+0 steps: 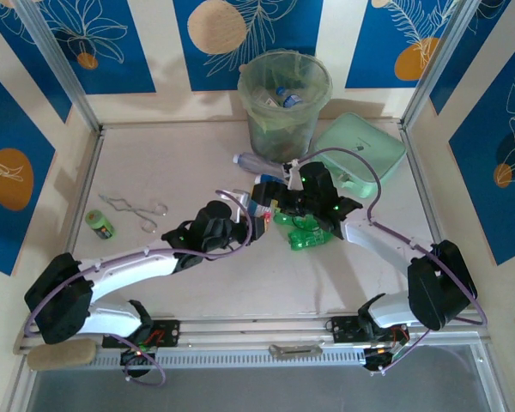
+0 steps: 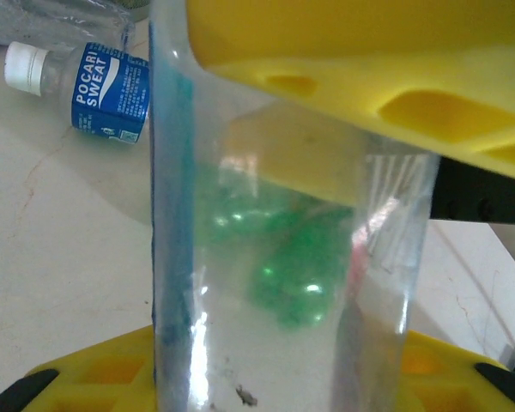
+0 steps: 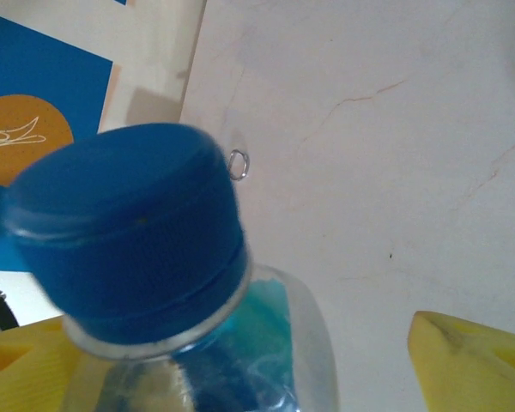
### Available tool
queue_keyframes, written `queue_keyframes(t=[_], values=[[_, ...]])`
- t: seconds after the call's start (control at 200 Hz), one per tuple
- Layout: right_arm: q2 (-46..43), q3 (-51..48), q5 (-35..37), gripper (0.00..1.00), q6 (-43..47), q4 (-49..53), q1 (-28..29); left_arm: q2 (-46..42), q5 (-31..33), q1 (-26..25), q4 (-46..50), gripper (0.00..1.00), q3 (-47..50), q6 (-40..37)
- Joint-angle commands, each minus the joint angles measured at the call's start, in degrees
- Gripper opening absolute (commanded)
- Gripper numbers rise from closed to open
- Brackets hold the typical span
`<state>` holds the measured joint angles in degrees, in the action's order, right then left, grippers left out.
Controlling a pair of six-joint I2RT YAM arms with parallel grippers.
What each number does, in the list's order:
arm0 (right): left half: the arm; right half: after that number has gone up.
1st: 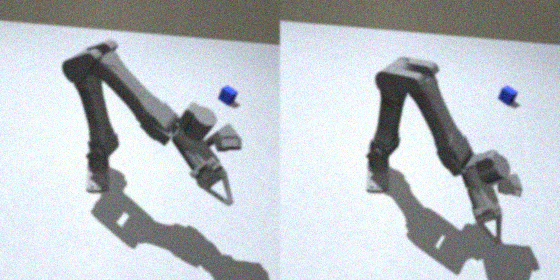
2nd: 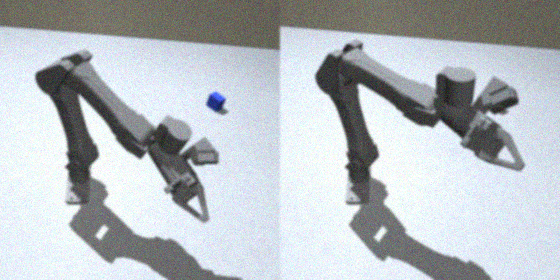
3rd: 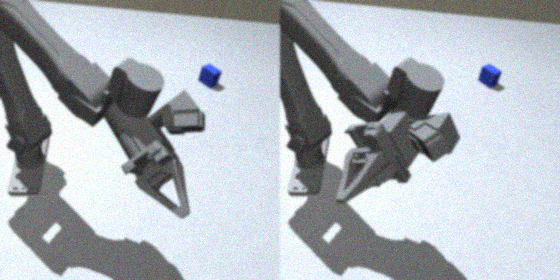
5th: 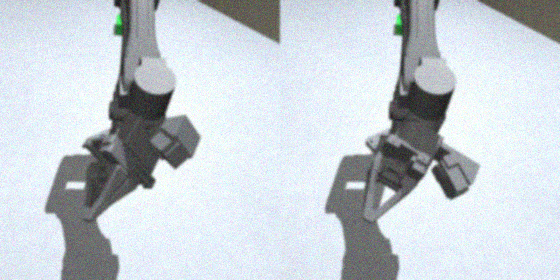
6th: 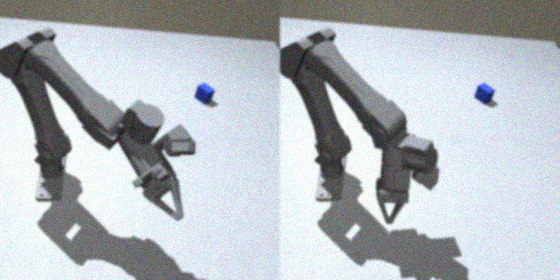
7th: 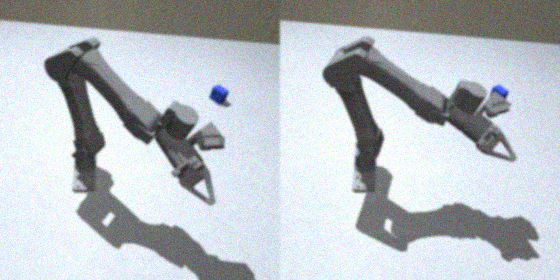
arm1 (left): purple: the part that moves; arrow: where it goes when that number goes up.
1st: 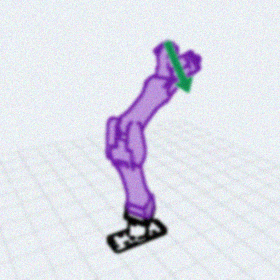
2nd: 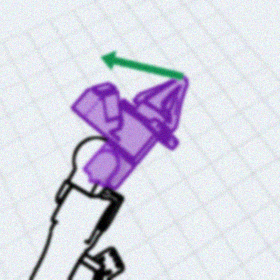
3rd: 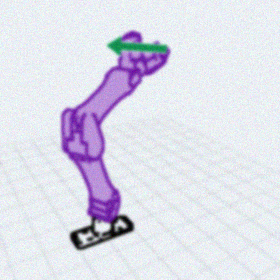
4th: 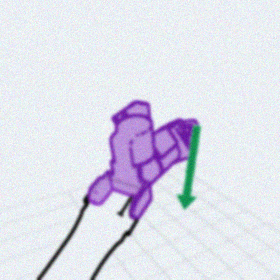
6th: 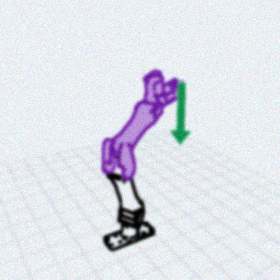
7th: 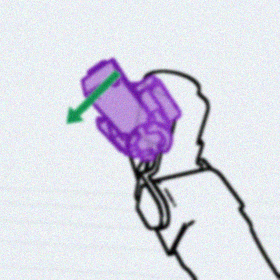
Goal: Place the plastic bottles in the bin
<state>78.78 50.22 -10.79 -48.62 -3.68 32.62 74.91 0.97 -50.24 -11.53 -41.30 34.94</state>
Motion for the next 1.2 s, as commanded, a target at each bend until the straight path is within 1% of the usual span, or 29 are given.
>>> queue_keyframes(t=[0.0,0.06,0.15,0.27,0.335,0.455,0.525,0.545,0.61,0.64,0.72,0.94,1.075,1.196], values=[[1.1,0.7,-1.1,0.84,0.3,-0.8,0.3,1.4,-1.1,0.8,-1.9,0.42,-2.3,-1.2],[1.8,1.6,-1.6,0.79,0.9,0.0,0.3,1.8,-1.0,0.9,-2.5,0.42,-2.3,-0.9],[2.3,2.3,-1.9,0.69,1.4,0.5,0.2,2.3,-1.1,1.1,-3.4,0.44,-2.2,-0.3],[2.6,1.5,-1.5,0.60,0.8,-0.8,0.2,2.6,-1.7,1.4,-3.3,0.47,-2.6,-0.2],[3.1,1.6,-1.7,0.58,0.6,-1.3,-0.1,2.6,-1.8,1.6,-2.8,0.55,-2.8,-0.4],[4.6,3.3,-3.0,0.56,1.0,-0.9,-0.6,2.6,-2.0,1.9,-2.9,0.80,-2.5,0.0],[4.9,4.1,-2.9,0.55,1.5,0.1,-0.9,2.4,-1.8,2.1,-3.9,0.85,-1.8,1.1],[4.9,4.1,-3.0,0.55,1.7,0.3,-1.0,2.4,-1.8,2.2,-4.3,0.89,-1.5,1.5],[4.7,4.0,-2.6,0.55,1.8,0.6,-1.3,2.2,-1.8,2.4,-5.9,0.91,-0.5,2.7],[4.7,3.8,-2.5,0.55,1.9,0.6,-1.5,1.9,-1.7,2.6,-6.2,0.96,-0.2,3.3],[4.6,3.4,-2.0,0.54,1.9,0.8,-2.1,1.2,-1.6,2.9,-6.4,1.00,0.4,3.7],[4.4,3.4,-1.3,0.53,3.0,2.4,-5.5,-1.6,1.4,4.0,-3.3,1.00,1.7,3.3],[2.6,3.3,-0.8,0.52,4.3,3.2,-8.1,-2.7,4.4,6.1,-2.3,1.00,3.6,6.3],[-0.1,4.7,-0.1,0.52,6.6,4.5,-10.6,-2.6,7.9,8.7,2.5,1.00,4.3,10.3]])
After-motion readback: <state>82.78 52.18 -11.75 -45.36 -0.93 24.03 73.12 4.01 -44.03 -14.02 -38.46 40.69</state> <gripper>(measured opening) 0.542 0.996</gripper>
